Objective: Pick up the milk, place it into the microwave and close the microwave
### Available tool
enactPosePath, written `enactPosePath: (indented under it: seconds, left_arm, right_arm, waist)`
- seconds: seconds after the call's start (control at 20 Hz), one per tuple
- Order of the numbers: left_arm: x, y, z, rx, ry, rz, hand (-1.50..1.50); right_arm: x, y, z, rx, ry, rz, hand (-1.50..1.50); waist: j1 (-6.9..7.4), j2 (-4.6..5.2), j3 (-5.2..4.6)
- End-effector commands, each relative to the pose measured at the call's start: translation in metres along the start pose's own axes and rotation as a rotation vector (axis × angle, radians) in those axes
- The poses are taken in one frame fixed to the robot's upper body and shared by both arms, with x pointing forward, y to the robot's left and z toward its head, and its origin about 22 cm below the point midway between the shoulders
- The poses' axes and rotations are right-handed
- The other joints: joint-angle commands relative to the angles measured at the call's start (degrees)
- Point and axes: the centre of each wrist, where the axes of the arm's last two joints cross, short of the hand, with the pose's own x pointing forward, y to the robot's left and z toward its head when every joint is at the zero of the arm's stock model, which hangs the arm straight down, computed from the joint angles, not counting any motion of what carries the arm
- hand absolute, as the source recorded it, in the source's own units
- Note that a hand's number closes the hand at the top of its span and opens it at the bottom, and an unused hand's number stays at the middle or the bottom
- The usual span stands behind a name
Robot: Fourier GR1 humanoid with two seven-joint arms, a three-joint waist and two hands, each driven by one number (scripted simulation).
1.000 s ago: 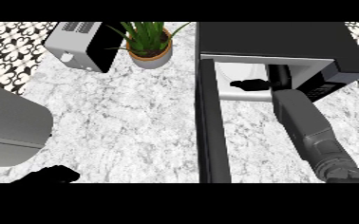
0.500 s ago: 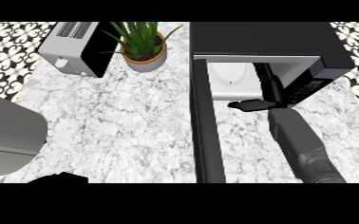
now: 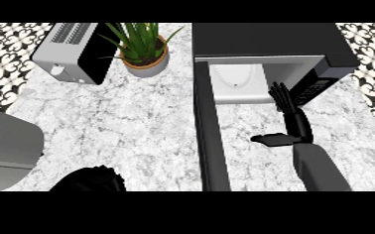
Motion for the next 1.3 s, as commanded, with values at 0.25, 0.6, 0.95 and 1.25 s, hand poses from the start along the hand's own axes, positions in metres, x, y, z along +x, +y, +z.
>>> enactPosePath:
  seconds: [0.25, 0.6, 0.95, 1.25]
  left_arm:
    - [-0.021, -0.038, -0.064, -0.133, 0.006, -0.103, 1.50]
    - [-0.069, -0.061, -0.095, -0.274, 0.113, -0.152, 1.50]
    - [-0.142, -0.095, -0.096, -0.264, 0.172, -0.219, 1.50]
    - [-0.153, -0.110, -0.106, -0.162, 0.062, -0.242, 1.50]
  right_arm:
    - [-0.005, -0.034, 0.090, -0.054, 0.012, -0.011, -1.50]
    - [0.025, -0.076, 0.141, -0.053, -0.029, -0.005, -1.50]
    - [0.065, -0.093, 0.143, 0.027, -0.087, 0.056, -1.50]
    - [0.095, -0.088, 0.134, 0.087, -0.184, -0.055, -1.50]
  waist:
    - [-1.86, 0.42, 0.03]
    - [-1.56, 0.85, 0.06]
    - [-1.93, 1.21, -0.01]
    - [-3.36, 1.34, -0.10]
